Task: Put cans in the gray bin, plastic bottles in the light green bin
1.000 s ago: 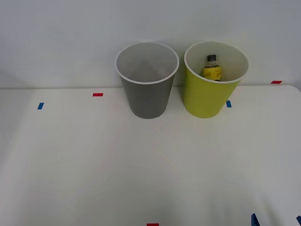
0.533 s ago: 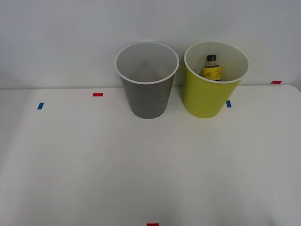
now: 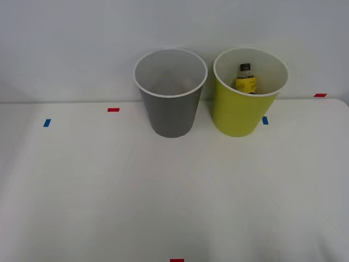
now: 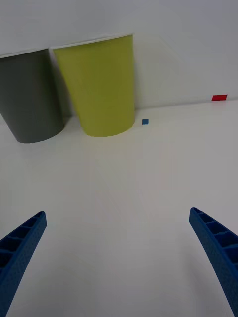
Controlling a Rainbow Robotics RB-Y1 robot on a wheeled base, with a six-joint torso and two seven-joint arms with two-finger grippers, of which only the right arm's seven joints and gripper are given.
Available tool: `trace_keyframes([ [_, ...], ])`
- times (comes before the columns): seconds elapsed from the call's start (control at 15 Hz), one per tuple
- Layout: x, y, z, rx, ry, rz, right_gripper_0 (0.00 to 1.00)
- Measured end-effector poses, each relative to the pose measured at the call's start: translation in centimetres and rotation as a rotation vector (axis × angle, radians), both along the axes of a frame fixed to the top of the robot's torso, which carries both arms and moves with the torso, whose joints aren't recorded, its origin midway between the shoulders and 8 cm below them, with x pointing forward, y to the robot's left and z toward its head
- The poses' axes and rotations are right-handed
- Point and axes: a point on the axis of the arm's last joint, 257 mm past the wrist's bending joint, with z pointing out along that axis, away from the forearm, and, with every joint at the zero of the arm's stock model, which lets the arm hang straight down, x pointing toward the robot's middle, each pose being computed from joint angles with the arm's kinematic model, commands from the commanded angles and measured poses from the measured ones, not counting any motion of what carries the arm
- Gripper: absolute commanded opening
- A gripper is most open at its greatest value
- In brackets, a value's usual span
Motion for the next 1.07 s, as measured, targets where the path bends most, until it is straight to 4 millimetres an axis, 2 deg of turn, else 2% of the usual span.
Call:
trace_keyframes([
  [0.2,-0.1,-0.3,0.2,0.009,0.007,0.013,1.00],
  [0.53,-0.1,0.3,0.7,0.108,0.002,0.038,1.00],
  [0.8,0.4,0.7,0.9,0.004,-0.030,0.060,1.00],
  [1.07,0.2,0.2,0.9,-0.045,-0.101,0.000,1.00],
])
